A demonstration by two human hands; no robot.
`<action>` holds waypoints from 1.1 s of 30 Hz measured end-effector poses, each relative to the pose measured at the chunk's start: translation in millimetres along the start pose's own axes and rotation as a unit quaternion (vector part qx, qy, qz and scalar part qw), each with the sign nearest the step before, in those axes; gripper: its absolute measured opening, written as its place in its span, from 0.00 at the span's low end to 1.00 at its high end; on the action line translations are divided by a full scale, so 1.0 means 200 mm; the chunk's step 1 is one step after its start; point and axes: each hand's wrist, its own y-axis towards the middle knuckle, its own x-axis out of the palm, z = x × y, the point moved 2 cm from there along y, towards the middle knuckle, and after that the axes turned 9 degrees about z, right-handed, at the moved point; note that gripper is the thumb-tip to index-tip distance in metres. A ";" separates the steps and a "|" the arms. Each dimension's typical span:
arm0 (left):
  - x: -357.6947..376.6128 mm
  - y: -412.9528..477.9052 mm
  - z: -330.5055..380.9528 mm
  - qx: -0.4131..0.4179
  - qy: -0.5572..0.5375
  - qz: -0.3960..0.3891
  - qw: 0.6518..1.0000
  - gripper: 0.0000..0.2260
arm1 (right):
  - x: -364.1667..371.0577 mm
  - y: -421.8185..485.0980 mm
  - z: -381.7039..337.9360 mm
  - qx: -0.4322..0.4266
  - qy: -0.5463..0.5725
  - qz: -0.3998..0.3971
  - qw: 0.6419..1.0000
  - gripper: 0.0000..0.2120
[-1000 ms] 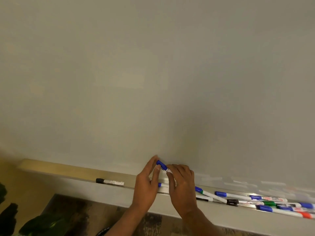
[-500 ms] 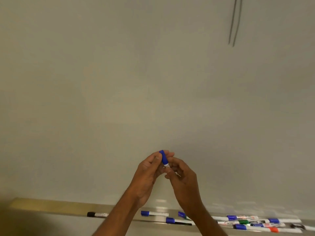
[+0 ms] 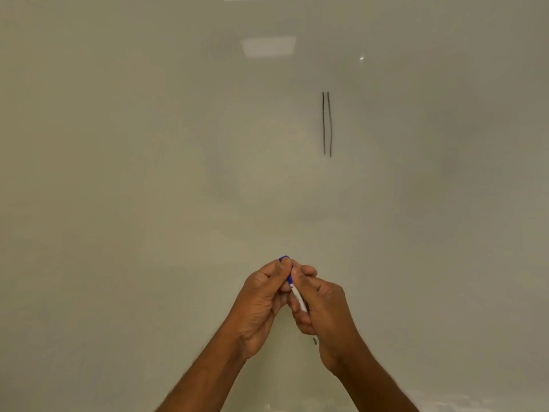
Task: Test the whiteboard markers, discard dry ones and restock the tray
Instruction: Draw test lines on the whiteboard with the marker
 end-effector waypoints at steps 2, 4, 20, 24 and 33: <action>0.04 0.03 0.08 0.020 -0.018 0.023 0.999 0.13 | -0.02 0.00 -0.03 -0.006 -0.009 0.028 1.000 0.22; 0.05 0.06 0.16 0.054 -0.028 0.061 0.996 0.13 | -0.05 -0.01 -0.06 -0.016 -0.023 0.054 0.998 0.22; 0.18 0.50 0.40 0.516 0.338 0.169 0.768 0.09 | -0.23 0.30 -0.71 -0.191 0.238 -0.005 0.952 0.14; 0.19 0.64 0.41 0.548 0.389 0.163 0.723 0.12 | -0.20 0.39 -0.77 -0.305 0.096 0.104 0.942 0.16; 0.23 0.87 0.44 0.647 0.441 0.176 0.596 0.16 | -0.11 0.62 -0.89 -0.462 -0.018 0.211 0.861 0.03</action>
